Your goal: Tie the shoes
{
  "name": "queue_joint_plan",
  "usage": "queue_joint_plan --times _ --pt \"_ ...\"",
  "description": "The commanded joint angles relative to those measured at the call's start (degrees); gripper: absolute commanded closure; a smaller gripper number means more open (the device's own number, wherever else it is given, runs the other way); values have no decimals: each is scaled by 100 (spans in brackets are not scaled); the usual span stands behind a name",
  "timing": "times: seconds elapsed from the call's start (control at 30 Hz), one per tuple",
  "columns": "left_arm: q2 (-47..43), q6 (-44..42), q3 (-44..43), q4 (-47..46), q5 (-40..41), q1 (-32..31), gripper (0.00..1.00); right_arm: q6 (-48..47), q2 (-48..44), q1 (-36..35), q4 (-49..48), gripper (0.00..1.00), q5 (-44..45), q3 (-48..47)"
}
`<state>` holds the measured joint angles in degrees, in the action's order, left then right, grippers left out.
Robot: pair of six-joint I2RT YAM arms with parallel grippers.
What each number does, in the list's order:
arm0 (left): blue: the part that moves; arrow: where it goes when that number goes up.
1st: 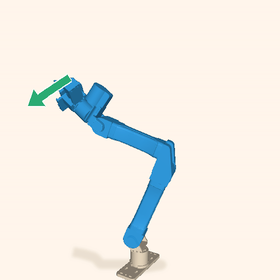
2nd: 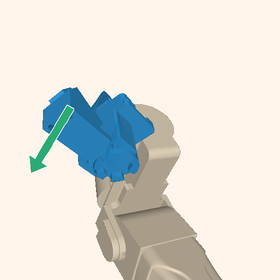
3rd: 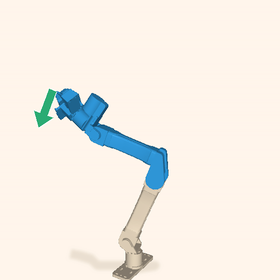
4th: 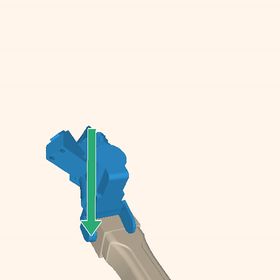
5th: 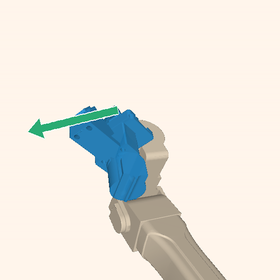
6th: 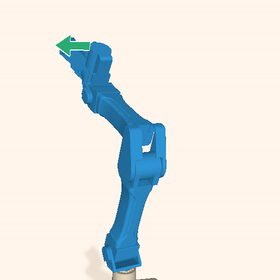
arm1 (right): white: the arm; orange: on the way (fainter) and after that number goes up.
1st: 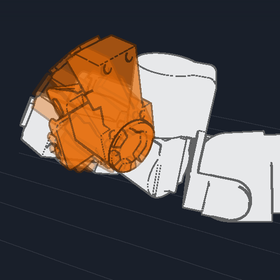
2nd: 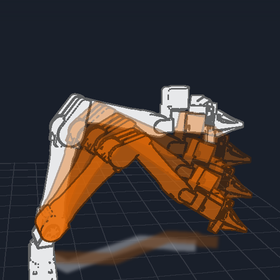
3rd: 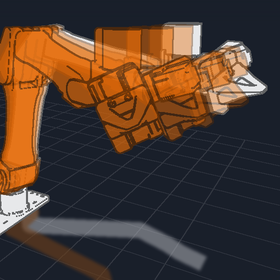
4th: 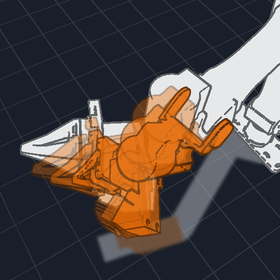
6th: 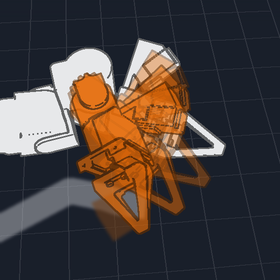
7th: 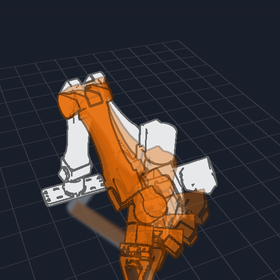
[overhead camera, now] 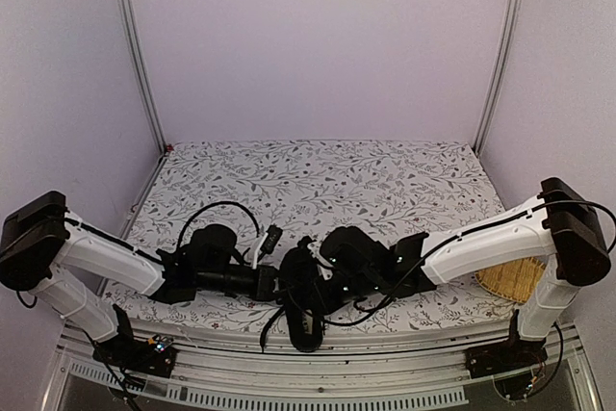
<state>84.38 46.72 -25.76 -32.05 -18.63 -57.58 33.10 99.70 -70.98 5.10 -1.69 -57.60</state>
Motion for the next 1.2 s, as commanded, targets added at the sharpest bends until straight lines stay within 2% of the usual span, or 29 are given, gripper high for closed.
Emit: queue_joint_plan --times 0.0,0.6,1.0,1.17 --pt "-74 -128 -2 139 146 -98 100 165 -237 -39 -174 98 315 57" --pt "-341 56 193 97 332 -140 100 191 436 -39 -1402 98 243 226" --pt "-279 236 339 -247 215 -229 100 285 766 -62 -1668 98 845 265" --pt "-352 299 377 -88 272 -240 100 413 690 -78 -1745 98 986 418"
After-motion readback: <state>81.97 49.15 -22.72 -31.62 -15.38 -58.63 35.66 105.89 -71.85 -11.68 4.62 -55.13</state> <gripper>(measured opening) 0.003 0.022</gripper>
